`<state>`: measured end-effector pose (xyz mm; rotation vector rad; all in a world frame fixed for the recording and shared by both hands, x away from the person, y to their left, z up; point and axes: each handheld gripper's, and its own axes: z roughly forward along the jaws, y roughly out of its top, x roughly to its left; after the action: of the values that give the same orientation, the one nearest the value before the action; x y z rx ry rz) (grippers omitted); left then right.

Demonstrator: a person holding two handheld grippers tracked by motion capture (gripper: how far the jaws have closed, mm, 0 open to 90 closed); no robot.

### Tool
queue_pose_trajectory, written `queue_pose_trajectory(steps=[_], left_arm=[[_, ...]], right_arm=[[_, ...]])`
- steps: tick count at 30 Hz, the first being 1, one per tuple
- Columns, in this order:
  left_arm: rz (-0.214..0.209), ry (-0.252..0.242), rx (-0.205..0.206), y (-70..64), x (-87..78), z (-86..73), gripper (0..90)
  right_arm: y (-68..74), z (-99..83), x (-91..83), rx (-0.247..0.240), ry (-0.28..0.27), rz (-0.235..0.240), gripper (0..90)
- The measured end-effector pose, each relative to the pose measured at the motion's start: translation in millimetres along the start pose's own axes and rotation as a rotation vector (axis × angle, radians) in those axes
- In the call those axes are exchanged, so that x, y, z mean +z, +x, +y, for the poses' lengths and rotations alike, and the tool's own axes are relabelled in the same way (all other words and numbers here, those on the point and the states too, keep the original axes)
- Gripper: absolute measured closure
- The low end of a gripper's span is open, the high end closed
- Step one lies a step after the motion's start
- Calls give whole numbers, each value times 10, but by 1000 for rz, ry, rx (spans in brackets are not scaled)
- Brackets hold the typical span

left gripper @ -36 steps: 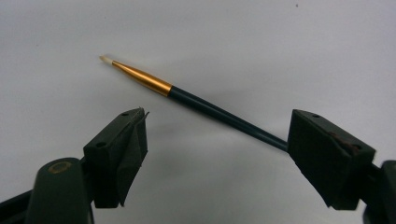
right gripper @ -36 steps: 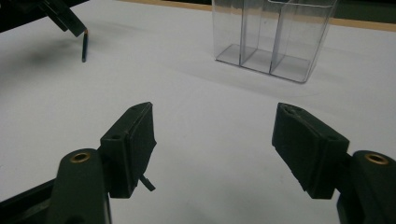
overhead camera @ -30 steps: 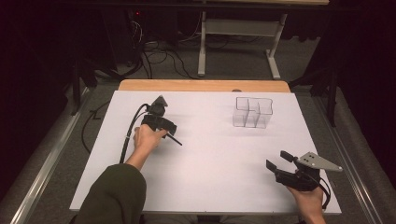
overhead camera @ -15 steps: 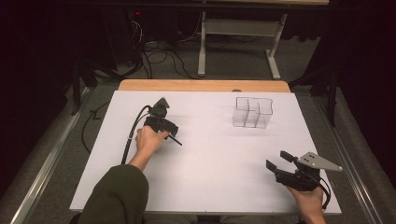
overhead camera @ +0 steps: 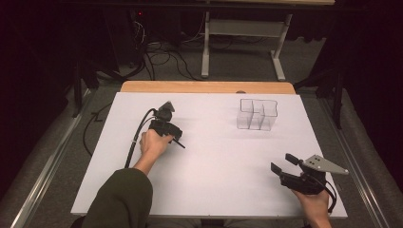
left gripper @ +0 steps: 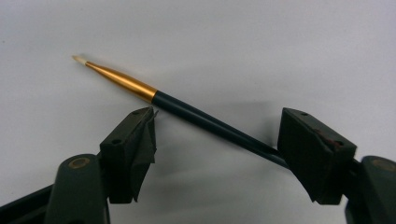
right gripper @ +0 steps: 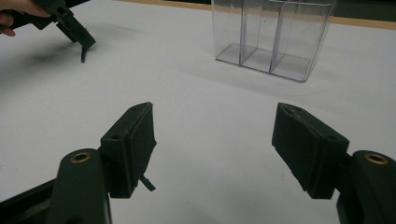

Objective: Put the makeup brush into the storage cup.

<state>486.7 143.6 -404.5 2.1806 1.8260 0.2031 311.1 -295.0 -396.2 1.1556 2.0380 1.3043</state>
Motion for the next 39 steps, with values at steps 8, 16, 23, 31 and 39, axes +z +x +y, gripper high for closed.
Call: queue_pose_trajectory(steps=[8,16,23,31,39], left_arm=[[26,-1,30,-16,1,-10,336],[29,-1,49,-9,-2,-16,358],[27,-1,79,7,-15,-26,401],[19,-1,119,2,-29,-39,463],[7,1,148,11,-42,-47,535]], right_arm=[[-2,-1,5,-2,2,1,314],[1,0,6,-4,0,0,314],[3,0,4,-7,-1,-1,314],[5,-1,3,-9,0,0,314],[6,-1,3,-8,0,0,314]])
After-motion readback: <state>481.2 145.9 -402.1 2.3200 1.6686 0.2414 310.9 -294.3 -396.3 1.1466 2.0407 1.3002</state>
